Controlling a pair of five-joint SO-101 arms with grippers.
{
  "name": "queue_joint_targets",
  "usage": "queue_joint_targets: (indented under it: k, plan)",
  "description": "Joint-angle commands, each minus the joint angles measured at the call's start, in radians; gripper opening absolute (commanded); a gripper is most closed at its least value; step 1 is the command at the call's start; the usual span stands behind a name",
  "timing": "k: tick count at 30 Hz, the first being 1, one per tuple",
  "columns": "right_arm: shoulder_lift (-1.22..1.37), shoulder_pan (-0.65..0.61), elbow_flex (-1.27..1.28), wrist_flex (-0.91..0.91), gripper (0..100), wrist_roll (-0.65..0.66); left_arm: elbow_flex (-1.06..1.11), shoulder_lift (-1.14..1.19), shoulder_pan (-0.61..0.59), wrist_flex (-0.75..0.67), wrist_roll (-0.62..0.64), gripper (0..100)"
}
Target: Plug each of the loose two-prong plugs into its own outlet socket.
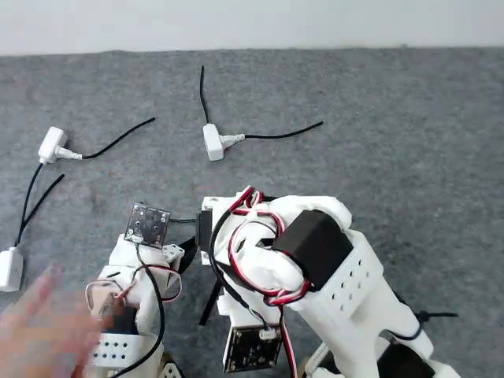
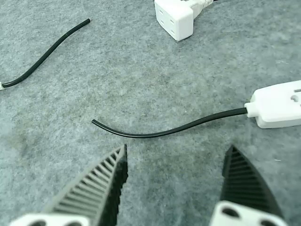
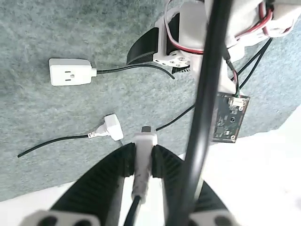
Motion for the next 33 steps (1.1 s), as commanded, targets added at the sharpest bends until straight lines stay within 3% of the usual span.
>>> queue_joint_targets:
  k: [1,10,15,33]
  plan:
    - [-0.001,0.036,0.0,0.039,1.2,-0.009,-0.01,-0.002,-0.006,0.006,-0.005,32]
    - [0.116,0.226,0.048,-0.033,1.2,0.002,-0.01,-0.002,-0.006,0.006,-0.005,32]
    - [0.18,0.34,0.048,-0.036,1.2,0.12,-0.01,-0.002,-0.006,0.006,-0.005,32]
    - [0.397,0.549,0.046,-0.229,1.2,0.127,-0.01,-0.002,-0.006,0.006,-0.005,32]
